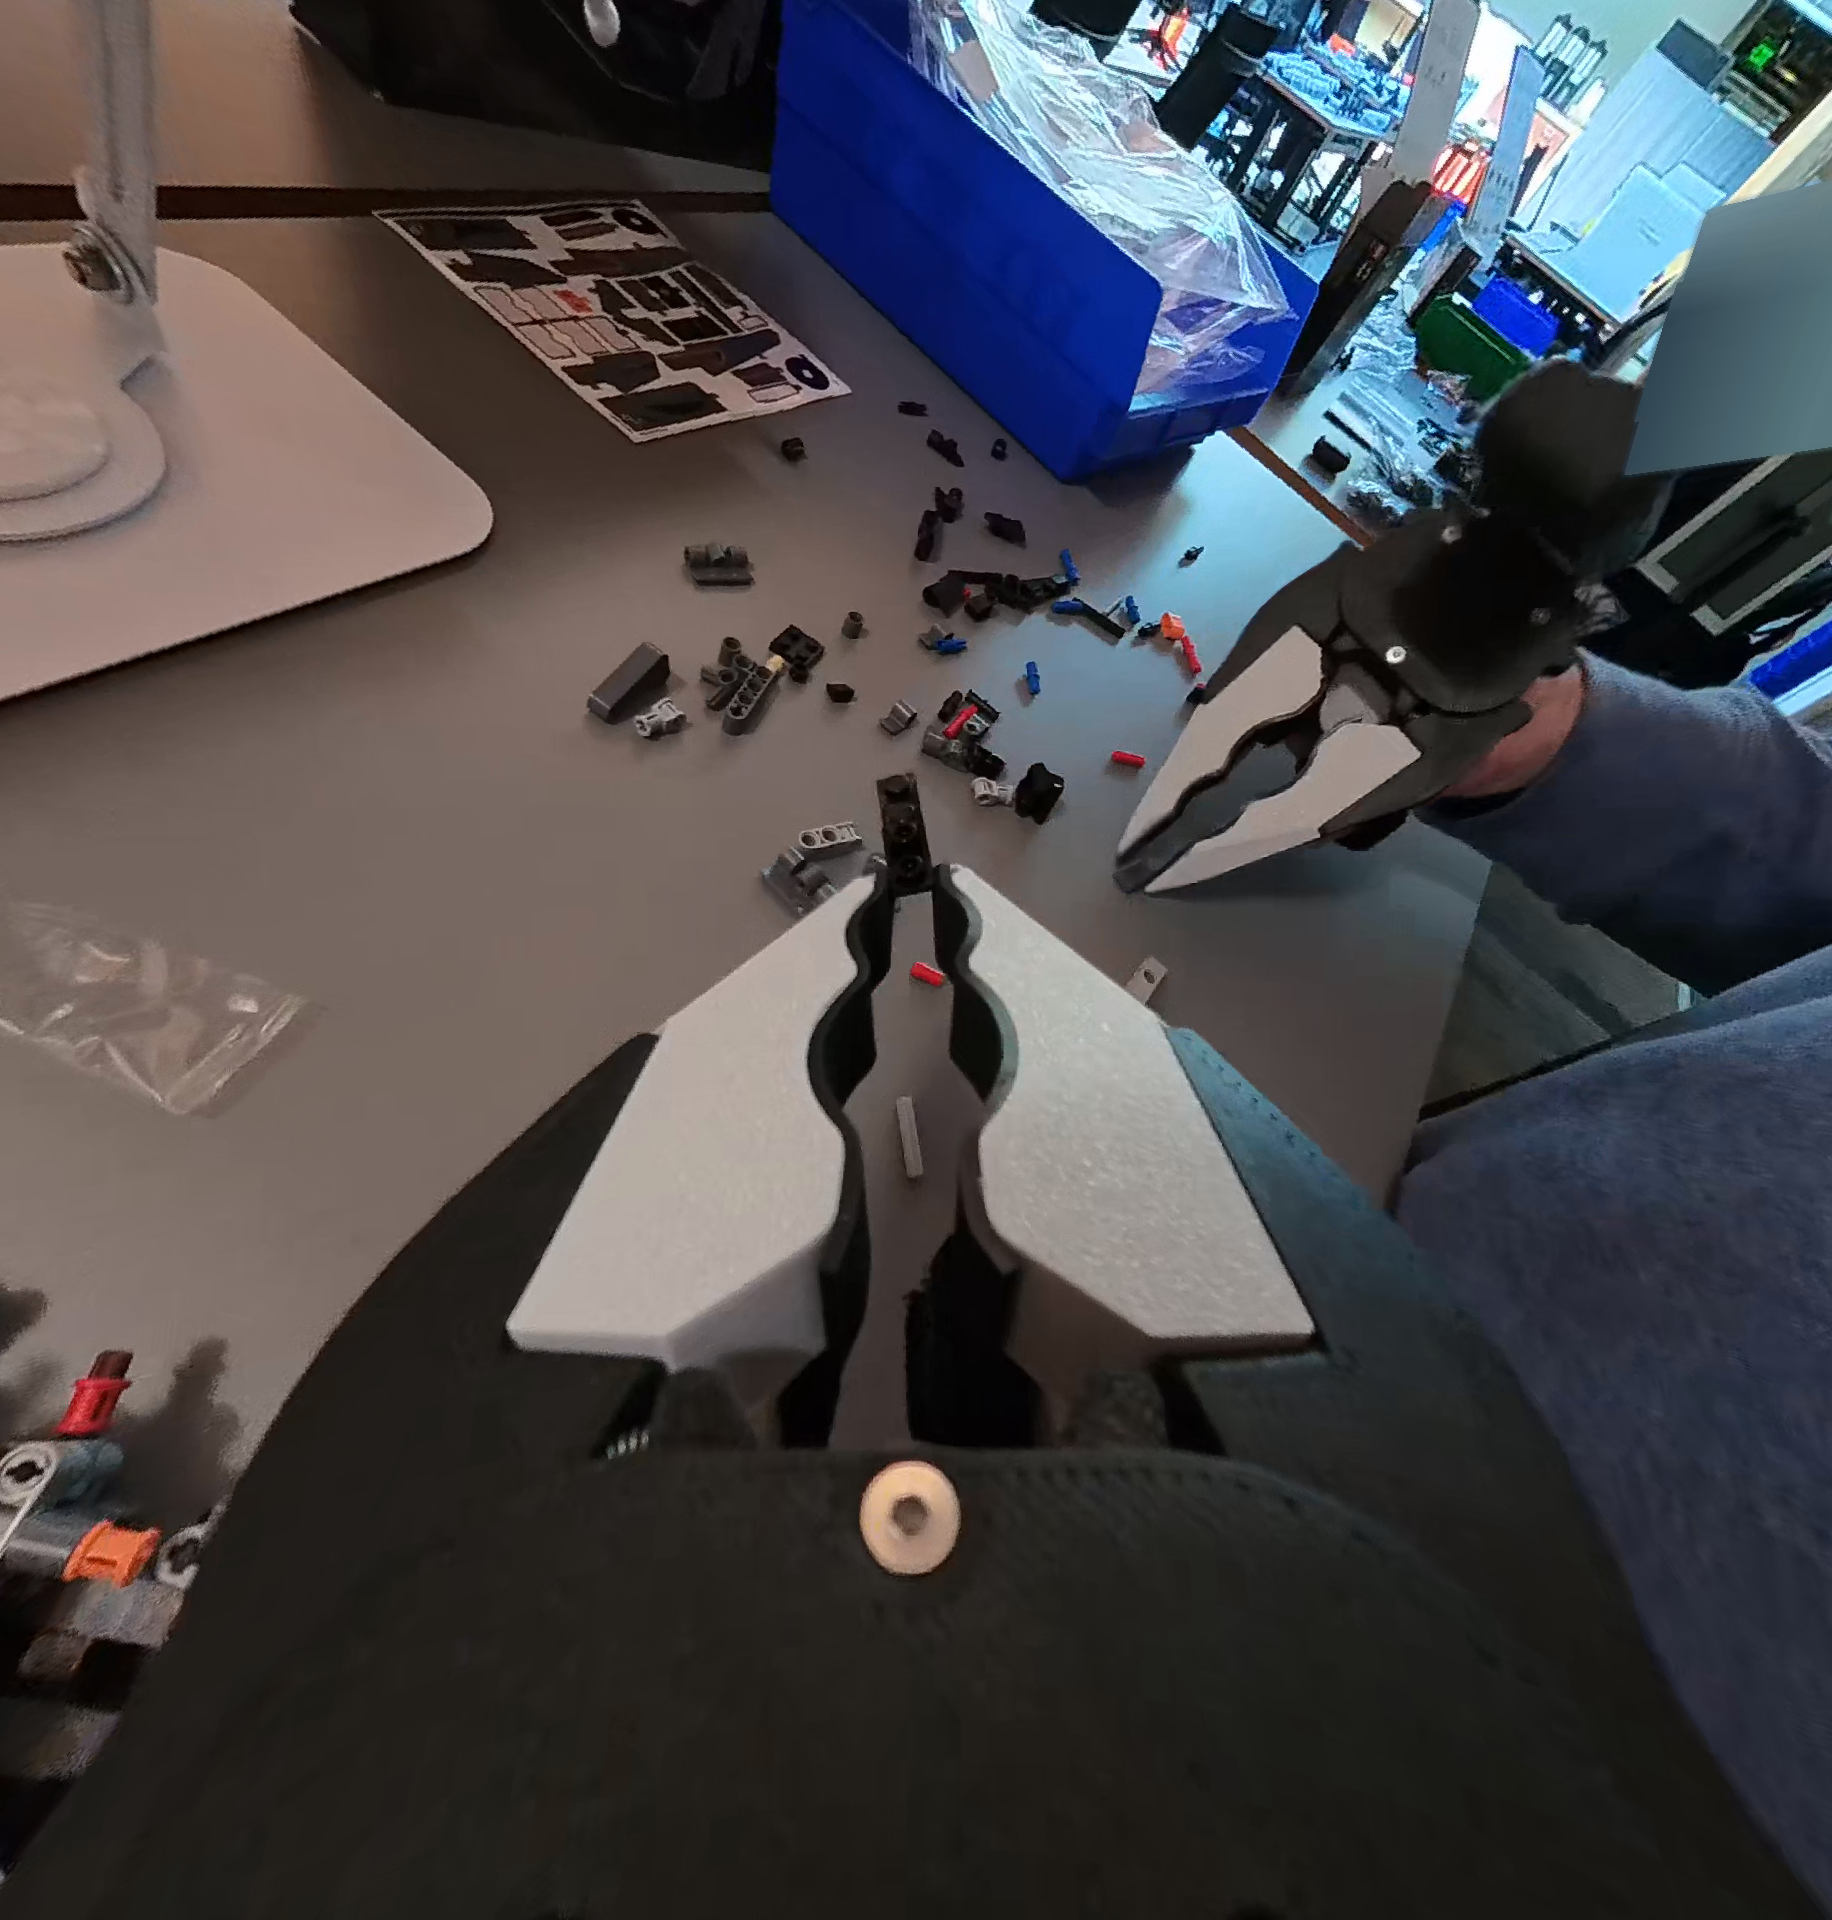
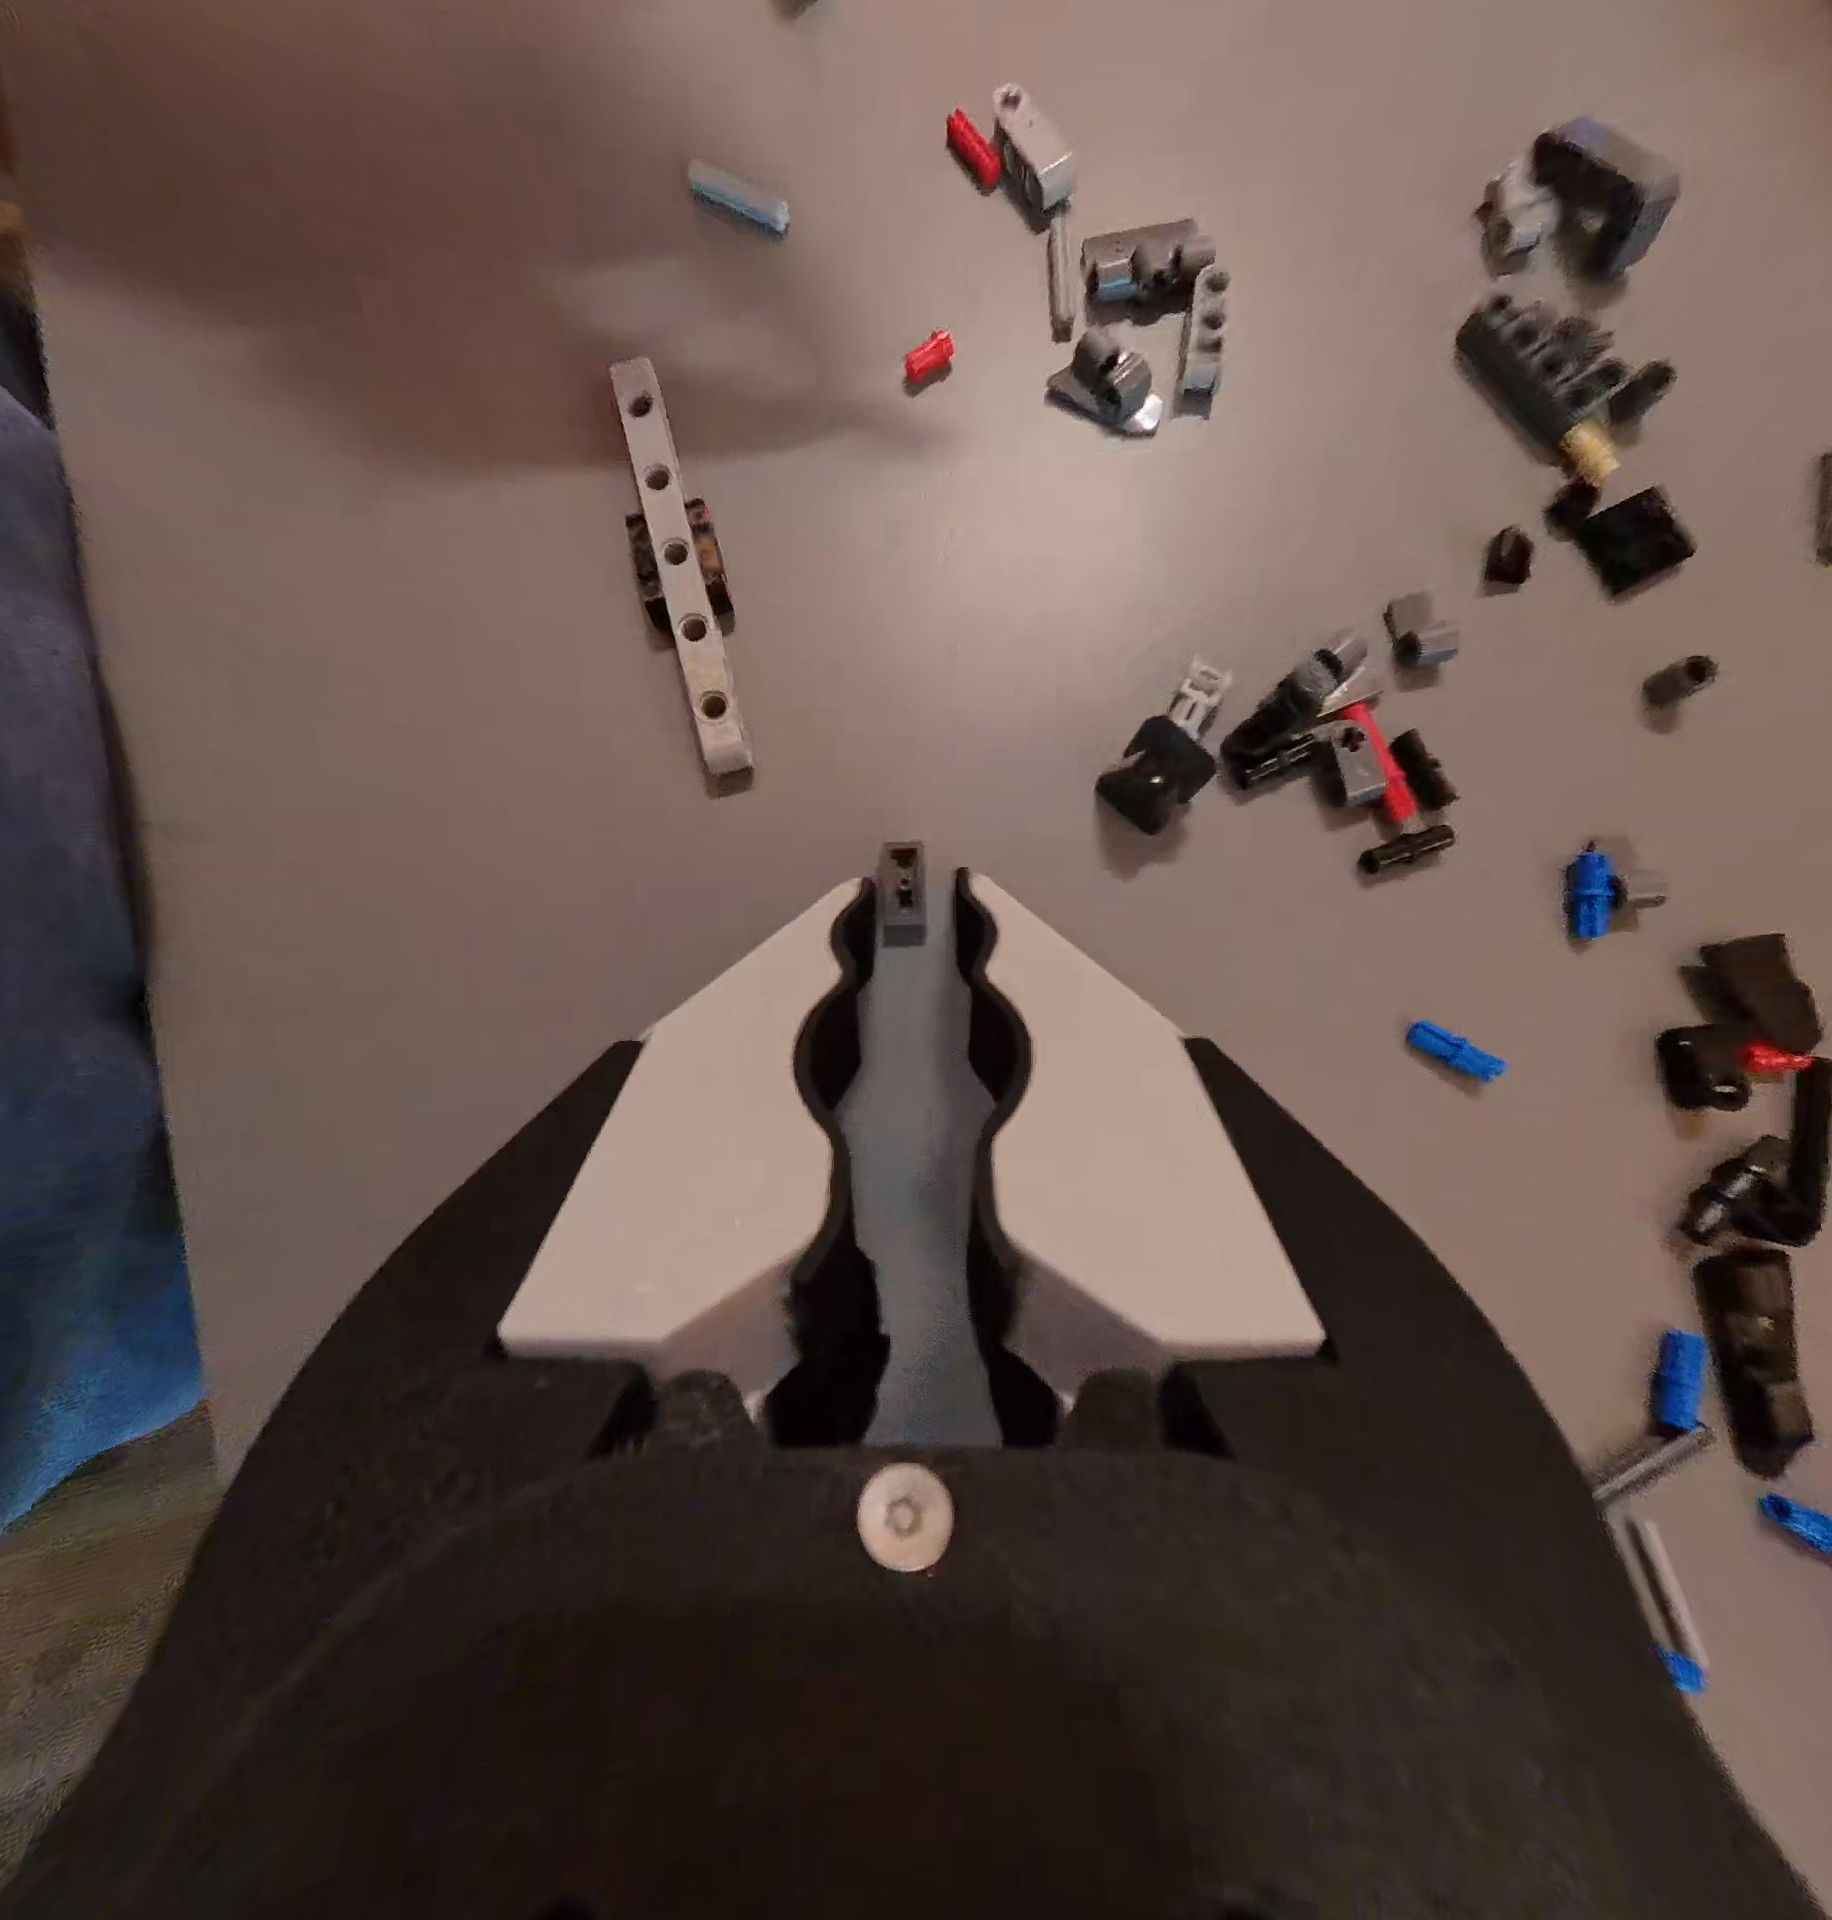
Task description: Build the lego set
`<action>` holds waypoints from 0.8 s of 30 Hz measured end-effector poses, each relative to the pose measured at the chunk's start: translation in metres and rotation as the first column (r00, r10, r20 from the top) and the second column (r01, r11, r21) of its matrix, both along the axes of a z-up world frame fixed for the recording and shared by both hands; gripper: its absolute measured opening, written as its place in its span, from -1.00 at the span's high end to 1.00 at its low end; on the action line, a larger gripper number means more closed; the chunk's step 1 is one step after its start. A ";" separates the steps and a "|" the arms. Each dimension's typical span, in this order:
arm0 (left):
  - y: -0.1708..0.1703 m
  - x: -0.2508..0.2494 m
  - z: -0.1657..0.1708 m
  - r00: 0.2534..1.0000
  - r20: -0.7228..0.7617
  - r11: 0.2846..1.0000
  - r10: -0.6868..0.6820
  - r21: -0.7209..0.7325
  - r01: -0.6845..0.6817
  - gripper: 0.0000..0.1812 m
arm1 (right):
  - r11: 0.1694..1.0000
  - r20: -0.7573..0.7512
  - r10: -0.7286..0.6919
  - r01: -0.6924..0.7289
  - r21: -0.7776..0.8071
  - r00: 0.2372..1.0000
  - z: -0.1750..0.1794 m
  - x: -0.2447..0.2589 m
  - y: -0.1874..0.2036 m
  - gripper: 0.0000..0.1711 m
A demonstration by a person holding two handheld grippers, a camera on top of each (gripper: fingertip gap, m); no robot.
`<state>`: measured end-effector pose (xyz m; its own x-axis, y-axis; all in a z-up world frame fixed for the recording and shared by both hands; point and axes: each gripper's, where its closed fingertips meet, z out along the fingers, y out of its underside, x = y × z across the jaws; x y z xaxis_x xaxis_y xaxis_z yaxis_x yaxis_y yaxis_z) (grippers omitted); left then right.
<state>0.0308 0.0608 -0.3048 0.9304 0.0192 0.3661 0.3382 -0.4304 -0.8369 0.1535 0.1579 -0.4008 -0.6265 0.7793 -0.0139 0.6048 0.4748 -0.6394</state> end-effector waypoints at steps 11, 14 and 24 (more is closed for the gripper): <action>-0.004 0.003 -0.001 1.000 0.000 1.000 -0.015 -0.005 0.015 0.94 | 0.969 -0.185 0.051 -0.004 0.245 0.981 0.004 0.006 0.002 0.91; -0.004 0.004 0.000 1.000 -0.005 1.000 -0.019 -0.005 0.019 0.94 | 0.968 -0.188 0.070 -0.022 0.249 0.980 0.001 0.004 -0.002 0.97; -0.006 0.012 0.001 1.000 -0.006 1.000 -0.027 -0.003 0.027 0.94 | 0.988 -0.188 0.019 0.011 0.156 0.982 0.009 0.006 -0.012 0.87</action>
<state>0.0425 0.0546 -0.3039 0.9327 -0.0050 0.3605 0.3213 -0.4420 -0.8375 0.1593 0.1462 -0.3921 -0.6091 0.7603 0.2259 0.4783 0.5793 -0.6600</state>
